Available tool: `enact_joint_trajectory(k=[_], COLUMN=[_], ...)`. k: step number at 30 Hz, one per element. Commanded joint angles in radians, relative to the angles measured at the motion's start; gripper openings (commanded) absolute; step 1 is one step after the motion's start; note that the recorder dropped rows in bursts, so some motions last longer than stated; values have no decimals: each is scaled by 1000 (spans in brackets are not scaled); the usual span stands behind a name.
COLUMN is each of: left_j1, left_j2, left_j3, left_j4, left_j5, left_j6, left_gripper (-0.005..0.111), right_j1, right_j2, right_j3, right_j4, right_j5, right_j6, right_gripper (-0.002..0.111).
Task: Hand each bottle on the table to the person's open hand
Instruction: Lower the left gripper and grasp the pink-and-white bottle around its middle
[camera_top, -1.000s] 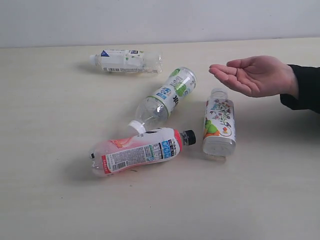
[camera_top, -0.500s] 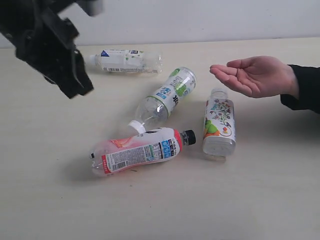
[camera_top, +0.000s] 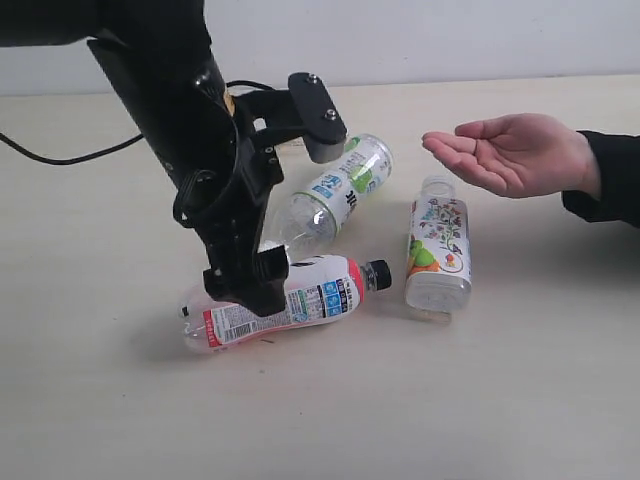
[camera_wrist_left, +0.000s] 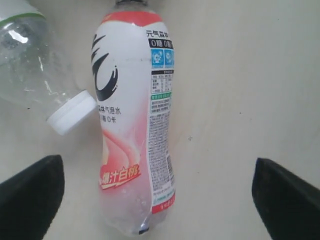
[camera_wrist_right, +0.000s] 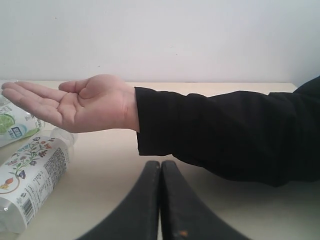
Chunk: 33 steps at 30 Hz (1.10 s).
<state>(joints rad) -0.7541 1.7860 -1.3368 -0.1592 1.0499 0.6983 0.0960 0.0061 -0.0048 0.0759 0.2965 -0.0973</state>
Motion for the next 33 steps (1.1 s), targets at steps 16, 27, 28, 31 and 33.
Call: enact_joint_trajectory(k=[16, 27, 28, 31, 33], left_j1=[-2, -2, -2, -2, -2], left_j2=[146, 146, 146, 146, 166], left_j3=[23, 57, 57, 57, 57], left_j4=[111, 93, 91, 89, 89], left_j5=[-95, -141, -141, -141, -140], left_j6=[-123, -128, -128, -134, -134], left_gripper=[97, 97, 97, 97, 97], right_j1=[-3, -3, -3, -3, -3], right_j2=[-6, -6, -6, -6, -6], right_j3=[5, 5, 5, 5, 5], right_j4=[-3, -3, -3, -3, -3], right_j5=[-11, -11, -11, -11, -11], right_j6=[-2, -2, -2, -2, -2], right_gripper=[0, 0, 0, 0, 0])
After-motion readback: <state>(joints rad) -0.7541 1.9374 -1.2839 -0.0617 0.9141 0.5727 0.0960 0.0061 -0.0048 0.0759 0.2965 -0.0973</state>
